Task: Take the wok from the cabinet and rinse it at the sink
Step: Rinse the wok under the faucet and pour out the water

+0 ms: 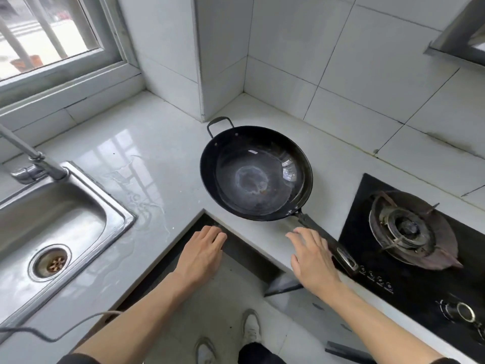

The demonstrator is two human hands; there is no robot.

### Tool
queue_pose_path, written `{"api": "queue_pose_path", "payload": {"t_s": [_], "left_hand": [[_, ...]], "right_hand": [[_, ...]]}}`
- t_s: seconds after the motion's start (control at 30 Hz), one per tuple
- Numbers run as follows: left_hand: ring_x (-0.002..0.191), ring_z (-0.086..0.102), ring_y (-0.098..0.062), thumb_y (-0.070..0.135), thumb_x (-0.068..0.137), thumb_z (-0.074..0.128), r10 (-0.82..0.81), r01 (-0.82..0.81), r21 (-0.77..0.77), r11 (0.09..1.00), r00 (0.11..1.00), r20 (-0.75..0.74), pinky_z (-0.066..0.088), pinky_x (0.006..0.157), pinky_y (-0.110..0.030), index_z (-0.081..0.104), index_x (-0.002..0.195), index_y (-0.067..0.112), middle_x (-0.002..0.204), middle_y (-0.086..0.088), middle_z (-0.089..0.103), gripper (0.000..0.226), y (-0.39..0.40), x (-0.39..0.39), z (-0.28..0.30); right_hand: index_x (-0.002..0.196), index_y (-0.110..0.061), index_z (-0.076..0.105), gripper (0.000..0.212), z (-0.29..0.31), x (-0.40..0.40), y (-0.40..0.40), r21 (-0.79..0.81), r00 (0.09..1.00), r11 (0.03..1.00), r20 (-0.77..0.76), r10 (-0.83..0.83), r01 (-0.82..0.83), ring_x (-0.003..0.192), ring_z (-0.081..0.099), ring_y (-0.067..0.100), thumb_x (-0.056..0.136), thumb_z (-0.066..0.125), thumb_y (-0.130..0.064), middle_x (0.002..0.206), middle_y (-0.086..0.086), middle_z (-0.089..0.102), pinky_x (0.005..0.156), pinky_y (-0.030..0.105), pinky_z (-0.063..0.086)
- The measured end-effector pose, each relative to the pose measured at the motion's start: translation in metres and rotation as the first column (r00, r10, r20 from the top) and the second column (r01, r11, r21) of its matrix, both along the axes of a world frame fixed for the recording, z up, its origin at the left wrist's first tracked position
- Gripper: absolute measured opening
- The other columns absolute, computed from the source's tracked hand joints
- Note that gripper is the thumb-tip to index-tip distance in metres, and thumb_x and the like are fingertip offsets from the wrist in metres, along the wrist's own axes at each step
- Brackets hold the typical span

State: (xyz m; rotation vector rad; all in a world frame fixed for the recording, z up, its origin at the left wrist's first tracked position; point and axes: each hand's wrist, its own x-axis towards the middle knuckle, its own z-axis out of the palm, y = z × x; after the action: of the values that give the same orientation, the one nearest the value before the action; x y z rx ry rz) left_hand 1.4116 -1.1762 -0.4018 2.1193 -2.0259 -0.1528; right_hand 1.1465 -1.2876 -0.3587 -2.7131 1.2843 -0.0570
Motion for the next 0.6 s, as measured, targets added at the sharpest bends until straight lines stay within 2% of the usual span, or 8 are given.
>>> {"api": "queue_pose_path", "payload": {"t_s": [0.1,0.2,0.33,0.47,0.6], "left_hand": [[0.098,0.056,-0.026,0.010,0.073,0.064,0.096,-0.093,0.102,0.990,0.995,-0.025,0.049,0.071,-0.035,0.058,0.105,0.015,0.110,-0.001,0.060,0.033,0.028,0.007,-0.014],[0.103,0.053,-0.027,0.008,0.069,0.059,0.225,-0.211,0.210,0.955,0.973,-0.045,0.046,0.070,-0.033,0.055,0.105,0.015,0.115,0.000,0.057,0.037,0.053,0.014,-0.030],[0.101,0.052,-0.031,0.011,0.067,0.061,0.377,-0.356,0.319,0.878,0.926,-0.005,0.050,0.066,-0.041,0.053,0.106,0.012,0.116,-0.005,0.054,0.040,0.082,0.023,-0.048],[0.103,0.057,-0.037,0.015,0.059,0.076,0.439,-0.423,0.408,0.809,0.896,0.060,0.057,0.071,-0.042,0.057,0.115,0.004,0.127,-0.020,0.057,0.059,0.107,0.030,-0.062],[0.105,0.059,-0.039,0.015,0.055,0.080,0.426,-0.425,0.414,0.805,0.900,0.096,0.056,0.081,-0.045,0.058,0.117,0.001,0.131,-0.025,0.057,0.067,0.119,0.035,-0.073]], "right_hand": [[0.122,-0.017,0.056,0.050,-0.016,0.015,0.015,0.098,0.996,0.995,-0.075,0.044,-0.036,0.115,0.049,0.029,0.075,0.070,-0.016,0.127,0.006,0.049,0.091,0.041,0.046],[0.134,-0.019,0.045,0.050,-0.030,0.025,0.027,0.179,0.983,0.983,-0.169,0.066,-0.036,0.129,0.036,0.027,0.087,0.060,-0.025,0.140,0.006,0.040,0.103,0.039,0.038],[0.146,-0.017,0.029,0.062,-0.040,0.029,0.034,0.233,0.959,0.972,-0.275,0.060,0.006,0.141,0.021,0.028,0.092,0.055,-0.033,0.153,0.011,0.024,0.113,0.040,0.026],[0.151,-0.017,0.014,0.072,-0.048,0.030,0.035,0.260,0.937,0.965,-0.345,0.059,0.035,0.146,0.009,0.029,0.093,0.052,-0.038,0.160,0.011,0.010,0.117,0.041,0.018],[0.152,-0.016,0.009,0.077,-0.049,0.034,0.038,0.255,0.929,0.966,-0.367,0.052,0.047,0.147,0.008,0.031,0.093,0.052,-0.040,0.160,0.013,0.007,0.117,0.042,0.018]]}}
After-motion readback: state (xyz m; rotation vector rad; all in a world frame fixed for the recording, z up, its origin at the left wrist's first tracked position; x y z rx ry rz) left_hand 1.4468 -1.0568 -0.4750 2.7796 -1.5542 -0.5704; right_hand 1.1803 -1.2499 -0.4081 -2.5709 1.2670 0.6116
